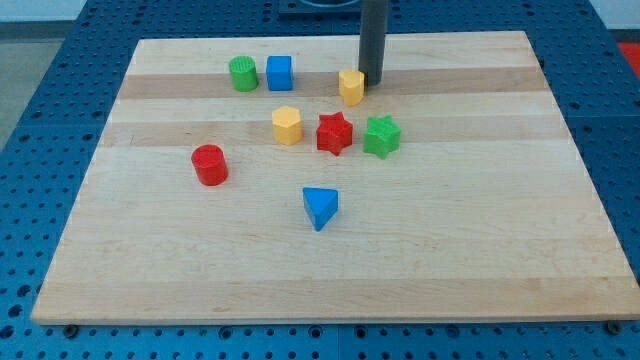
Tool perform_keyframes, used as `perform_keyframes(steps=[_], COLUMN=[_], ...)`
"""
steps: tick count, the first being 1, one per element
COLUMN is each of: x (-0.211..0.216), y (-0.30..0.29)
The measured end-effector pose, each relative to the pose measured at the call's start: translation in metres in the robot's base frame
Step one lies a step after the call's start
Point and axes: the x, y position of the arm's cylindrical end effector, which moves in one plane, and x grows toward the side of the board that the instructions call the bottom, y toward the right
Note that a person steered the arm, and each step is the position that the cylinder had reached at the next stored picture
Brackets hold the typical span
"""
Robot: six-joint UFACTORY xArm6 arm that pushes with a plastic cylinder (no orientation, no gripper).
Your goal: Push the heart near the hexagon
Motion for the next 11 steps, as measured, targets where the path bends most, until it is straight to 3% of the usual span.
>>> perform_keyframes(steps=[4, 6, 7, 9, 11], x=[0.061, 0.019, 0.021, 0.085, 0.104], y=[-0.025, 0.004, -0.017, -0.051, -0.020])
